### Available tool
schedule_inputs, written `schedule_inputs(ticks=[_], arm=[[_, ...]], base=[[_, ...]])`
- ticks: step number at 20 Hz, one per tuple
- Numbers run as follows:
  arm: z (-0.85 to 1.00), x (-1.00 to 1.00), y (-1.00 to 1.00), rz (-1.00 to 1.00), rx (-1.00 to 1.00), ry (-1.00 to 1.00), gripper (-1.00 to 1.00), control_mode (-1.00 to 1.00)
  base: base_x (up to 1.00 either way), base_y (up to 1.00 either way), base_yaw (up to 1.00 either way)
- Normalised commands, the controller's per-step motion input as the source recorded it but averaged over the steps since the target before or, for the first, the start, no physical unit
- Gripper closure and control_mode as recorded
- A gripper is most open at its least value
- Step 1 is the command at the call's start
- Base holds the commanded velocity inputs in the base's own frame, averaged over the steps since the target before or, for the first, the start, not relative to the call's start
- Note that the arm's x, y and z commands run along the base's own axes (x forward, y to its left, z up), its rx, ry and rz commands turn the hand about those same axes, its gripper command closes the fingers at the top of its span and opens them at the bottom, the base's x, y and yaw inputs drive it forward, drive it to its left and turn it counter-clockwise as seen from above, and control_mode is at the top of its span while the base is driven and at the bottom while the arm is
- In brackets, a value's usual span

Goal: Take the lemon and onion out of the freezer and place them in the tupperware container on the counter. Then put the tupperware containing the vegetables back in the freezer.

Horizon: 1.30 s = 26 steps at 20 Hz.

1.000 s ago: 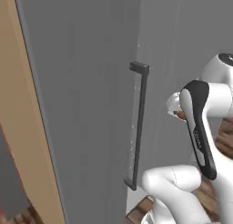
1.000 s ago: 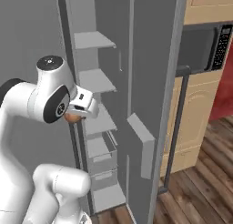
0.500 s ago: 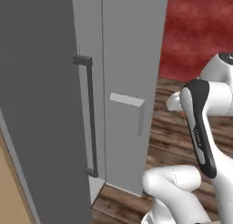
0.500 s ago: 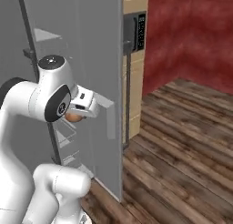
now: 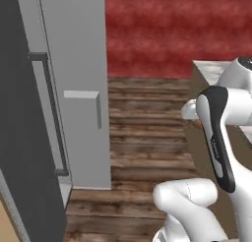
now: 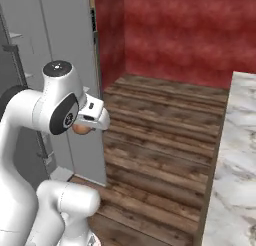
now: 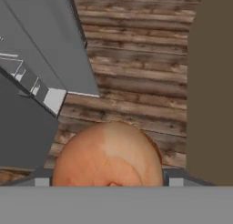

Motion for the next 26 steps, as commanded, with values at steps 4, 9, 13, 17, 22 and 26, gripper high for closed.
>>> schedule_inputs(ticks=[4, 9, 13, 17, 22, 26], arm=[[0.0, 0.0, 0.0, 0.0, 0.0, 0.0, 1.0, 1.0], [0.0, 0.0, 0.0, 0.0, 0.0, 0.0, 1.0, 1.0], [0.0, 0.0, 0.0, 0.0, 0.0, 0.0, 1.0, 1.0], [0.0, 0.0, 0.0, 0.0, 0.0, 0.0, 1.0, 1.0], [0.0, 0.0, 0.0, 0.0, 0.0, 0.0, 1.0, 1.0], [0.0, 0.0, 0.0, 0.0, 0.0, 0.0, 1.0, 1.0]], base=[[-1.0, -0.03, -0.46], [-0.97, -0.17, -0.31], [-0.55, -0.31, -0.18], [0.06, -0.62, -0.01], [0.18, -0.96, 0.0], [0.19, -1.0, 0.0]])
